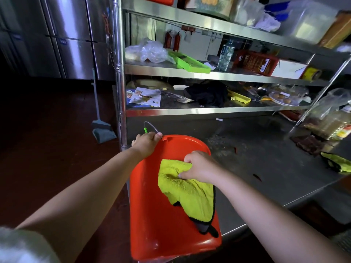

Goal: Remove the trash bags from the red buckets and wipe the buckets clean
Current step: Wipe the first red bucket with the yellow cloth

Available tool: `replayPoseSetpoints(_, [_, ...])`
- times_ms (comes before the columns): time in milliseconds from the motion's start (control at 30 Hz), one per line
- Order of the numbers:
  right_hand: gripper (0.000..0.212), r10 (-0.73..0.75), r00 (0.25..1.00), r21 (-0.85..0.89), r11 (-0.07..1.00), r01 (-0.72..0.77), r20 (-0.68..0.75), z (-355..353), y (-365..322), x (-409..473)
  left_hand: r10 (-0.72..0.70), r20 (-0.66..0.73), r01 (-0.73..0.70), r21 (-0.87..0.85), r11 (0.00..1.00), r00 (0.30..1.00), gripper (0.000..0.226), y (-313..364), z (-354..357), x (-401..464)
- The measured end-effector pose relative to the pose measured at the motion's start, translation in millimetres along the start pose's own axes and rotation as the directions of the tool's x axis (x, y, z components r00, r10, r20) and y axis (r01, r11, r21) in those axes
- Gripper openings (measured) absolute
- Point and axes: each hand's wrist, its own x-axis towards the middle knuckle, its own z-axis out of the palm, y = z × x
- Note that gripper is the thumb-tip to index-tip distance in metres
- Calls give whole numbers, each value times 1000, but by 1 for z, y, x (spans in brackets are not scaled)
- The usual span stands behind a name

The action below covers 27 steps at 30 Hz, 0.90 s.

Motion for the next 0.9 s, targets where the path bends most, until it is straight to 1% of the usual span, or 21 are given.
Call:
replayPoseSetpoints(33, [48, -28, 1000, 15, 1000, 27, 13, -1, 3, -2, 0, 3, 0, -2, 1000, 1000, 48, 1, 0, -1])
replayPoseSetpoints(67, [48, -49, 998, 71, 996, 46, 36, -3, 7, -5, -1, 8, 1, 0, 1000, 1000, 49, 2, -1, -1])
replayPoseSetpoints(167, [34, -82, 995, 350, 935, 56, 59, -28, 9, -14, -7, 19, 7, 6, 1000, 1000, 50, 3, -2, -4])
replayPoseSetpoints(200, [31, -86, 995, 383, 922, 64, 40, -41, 8, -15, -7, 21, 7, 1, 1000, 1000, 50, 3, -2, -4])
replayPoseSetpoints(267, [29, -84, 996, 359, 929, 94, -44, -71, 3, -16, -1, 28, 0, 4, 1000, 1000, 51, 5, -2, -4])
replayPoseSetpoints(333, [31, -64, 984, 287, 951, 110, -166, -100, -1, -18, -9, 32, 8, 21, 1000, 999, 52, 6, -1, -3])
replayPoseSetpoints(367, [31, -52, 971, 222, 969, 105, -232, -113, -2, -20, -15, 32, 14, 26, 1000, 999, 52, 7, -2, -3])
replayPoseSetpoints(433, [34, -56, 925, 22, 997, 69, -375, -134, -4, -27, -19, 34, 18, 19, 1000, 999, 53, 7, -2, -3])
replayPoseSetpoints(500, [35, -102, 856, -163, 986, 21, -506, -144, -6, -33, -19, 42, 18, 7, 1000, 999, 54, 6, -2, -5])
replayPoseSetpoints(567, [32, -169, 813, -357, 933, -51, -558, -140, -14, -34, -13, 46, 13, -4, 1000, 999, 54, 5, -3, -5])
replayPoseSetpoints(600, [28, -194, 817, -448, 890, -86, -543, -130, -20, -33, -11, 47, 12, -10, 1000, 999, 54, 4, -3, -5])
replayPoseSetpoints(633, [25, -206, 838, -511, 854, -98, -505, -116, -28, -30, -12, 45, 13, -15, 1000, 999, 54, 3, -3, -4])
replayPoseSetpoints(667, [26, -203, 871, -537, 840, -80, -447, -98, -36, -28, -13, 42, 14, -21, 1000, 999, 53, 2, -3, -3])
replayPoseSetpoints(733, [31, -171, 943, -492, 871, 10, -284, -56, -51, -23, -12, 35, 14, -41, 999, 999, 51, 0, -2, -1])
replayPoseSetpoints(800, [33, -113, 988, -355, 932, 70, -103, -24, -60, -20, 0, 31, 3, -74, 997, 1000, 50, -4, -1, 1])
replayPoseSetpoints(833, [34, -95, 993, -279, 957, 72, -70, -15, -60, -19, 5, 34, -2, -87, 996, 999, 49, -7, -2, 2])
replayPoseSetpoints(867, [34, -83, 991, -215, 975, 58, -107, -13, -56, -19, 7, 39, -3, -96, 995, 999, 50, -8, -2, 4])
replayPoseSetpoints(900, [34, -73, 975, -167, 985, 39, -208, -14, -49, -18, 6, 46, -1, -104, 995, 999, 50, -11, -3, 5])
